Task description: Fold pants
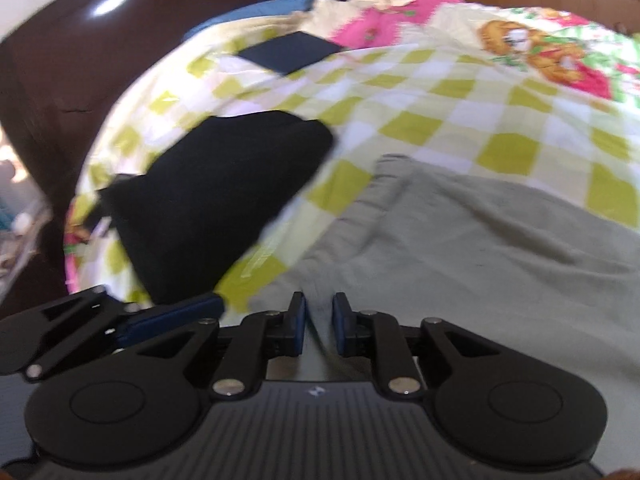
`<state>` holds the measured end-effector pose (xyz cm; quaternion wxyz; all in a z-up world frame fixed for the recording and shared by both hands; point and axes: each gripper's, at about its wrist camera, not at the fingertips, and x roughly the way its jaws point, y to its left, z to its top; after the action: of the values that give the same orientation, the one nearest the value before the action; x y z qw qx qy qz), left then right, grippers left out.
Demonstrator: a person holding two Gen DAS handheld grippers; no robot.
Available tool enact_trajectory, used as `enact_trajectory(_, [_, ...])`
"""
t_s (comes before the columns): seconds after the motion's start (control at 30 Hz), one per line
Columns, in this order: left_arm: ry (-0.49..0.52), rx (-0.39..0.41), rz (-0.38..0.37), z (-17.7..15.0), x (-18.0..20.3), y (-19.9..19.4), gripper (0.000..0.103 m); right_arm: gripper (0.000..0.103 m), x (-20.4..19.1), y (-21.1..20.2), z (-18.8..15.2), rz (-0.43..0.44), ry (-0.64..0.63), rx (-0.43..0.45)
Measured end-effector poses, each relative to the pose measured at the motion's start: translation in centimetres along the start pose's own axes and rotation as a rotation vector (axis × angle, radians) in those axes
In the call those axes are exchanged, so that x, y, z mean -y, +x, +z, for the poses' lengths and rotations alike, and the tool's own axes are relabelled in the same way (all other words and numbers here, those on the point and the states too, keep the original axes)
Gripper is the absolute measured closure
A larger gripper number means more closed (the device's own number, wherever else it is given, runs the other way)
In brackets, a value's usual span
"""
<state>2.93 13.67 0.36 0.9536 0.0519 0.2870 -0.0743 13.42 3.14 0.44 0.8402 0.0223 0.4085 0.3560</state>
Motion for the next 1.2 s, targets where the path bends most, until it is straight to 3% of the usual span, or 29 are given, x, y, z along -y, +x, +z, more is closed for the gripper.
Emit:
enact_trajectory(0.13, [0.076,-0.016,0.031,0.2,0.9,-0.4,0.03,0.073,1.2,-2.8,-0.2,0.026,0.07,0.061])
enact_trajectory(0.2, [0.105,-0.014,0.039,0.6,1.4,-0.7,0.03,0.057,3.0,-5.9,-0.9,0.009,0.125,0.107])
enact_trajectory(0.3, [0.122,0.016,0.024,1.9,2.3,-0.8,0.03,0.053,6.5,-11.4,-2.9,-0.094,0.201,0.181])
enact_trajectory(0.37, [0.142,0.05,0.008,3.1,3.3,-0.4,0.03,0.053,9.4,-15.2,-4.7,-0.208,0.272,0.237])
enact_trajectory(0.43, [0.183,0.072,-0.015,4.2,4.7,0.6,0.029,0.052,12.7,-18.7,-6.8,-0.32,0.362,0.294])
enact_trajectory(0.5, [0.196,0.076,-0.046,5.0,6.0,2.1,0.029,0.049,16.2,-21.1,-8.9,-0.377,0.485,0.315])
enact_trajectory(0.63, [0.228,-0.019,-0.087,5.4,7.7,6.1,0.028,0.049,21.4,-21.4,-12.1,-0.309,0.692,0.304])
enact_trajectory(0.73, [0.286,-0.14,-0.036,3.9,7.9,8.4,0.028,0.049,23.2,-19.1,-14.0,-0.132,0.808,0.25])
enact_trajectory(0.87, [0.278,-0.175,-0.028,2.9,7.3,7.9,0.026,0.048,24.8,-18.6,-15.6,0.001,0.886,0.278])
enact_trajectory(0.93, [0.285,-0.185,-0.016,3.1,7.7,7.9,0.026,0.047,25.7,-18.9,-15.7,0.127,0.929,0.303])
enact_trajectory(1.03, [0.322,-0.186,-0.011,3.5,8.3,7.7,0.026,0.045,26.4,-18.5,-15.7,0.175,0.932,0.3])
enact_trajectory(1.07, [0.331,-0.189,-0.01,3.5,8.5,7.8,0.026,0.048,27.0,-17.7,-15.8,0.179,0.96,0.29])
enact_trajectory(1.13, [0.348,-0.2,0.0,3.5,9.0,8.1,0.026,0.064,27.7,-16.2,-15.5,0.206,1.013,0.286])
enact_trajectory(1.17, [0.352,-0.205,0.006,3.5,9.1,8.2,0.026,0.073,27.8,-15.5,-15.3,0.225,1.032,0.286])
enact_trajectory(1.2, [0.353,-0.211,0.011,3.6,9.1,8.3,0.026,0.091,27.8,-15.0,-14.8,0.232,1.03,0.278])
